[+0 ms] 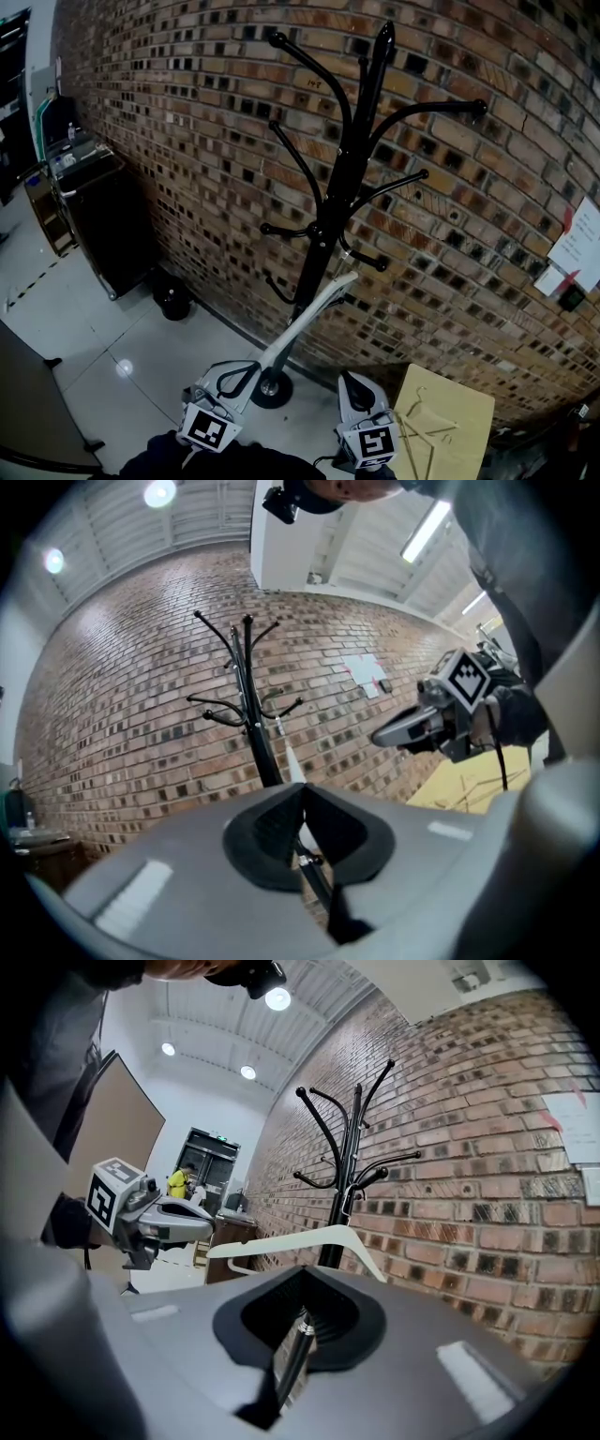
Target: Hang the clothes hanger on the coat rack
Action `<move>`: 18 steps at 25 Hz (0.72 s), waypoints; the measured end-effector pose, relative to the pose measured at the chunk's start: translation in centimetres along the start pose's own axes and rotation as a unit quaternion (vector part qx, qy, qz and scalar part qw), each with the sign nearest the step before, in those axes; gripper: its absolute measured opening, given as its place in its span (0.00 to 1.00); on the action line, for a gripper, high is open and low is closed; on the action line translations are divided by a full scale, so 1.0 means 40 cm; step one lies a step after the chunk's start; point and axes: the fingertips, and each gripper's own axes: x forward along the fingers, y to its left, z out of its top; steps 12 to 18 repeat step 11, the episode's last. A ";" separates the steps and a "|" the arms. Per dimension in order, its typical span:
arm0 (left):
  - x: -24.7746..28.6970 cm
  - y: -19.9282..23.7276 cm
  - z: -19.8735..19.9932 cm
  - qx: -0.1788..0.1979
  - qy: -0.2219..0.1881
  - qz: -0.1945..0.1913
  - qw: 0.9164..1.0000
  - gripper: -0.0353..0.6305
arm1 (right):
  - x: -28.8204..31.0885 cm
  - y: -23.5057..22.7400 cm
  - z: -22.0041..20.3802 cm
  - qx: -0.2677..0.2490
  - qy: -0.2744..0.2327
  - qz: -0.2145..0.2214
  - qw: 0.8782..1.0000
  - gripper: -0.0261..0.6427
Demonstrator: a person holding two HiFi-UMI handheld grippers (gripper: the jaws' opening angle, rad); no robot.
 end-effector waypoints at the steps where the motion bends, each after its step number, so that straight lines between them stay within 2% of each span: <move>1: -0.001 0.000 -0.001 0.000 0.001 0.000 1.000 0.06 | 0.000 0.001 0.000 0.000 0.000 0.000 1.000 0.05; 18: -0.013 0.001 -0.001 0.003 0.003 -0.002 1.000 0.06 | 0.003 0.018 -0.003 0.001 0.003 0.005 1.000 0.05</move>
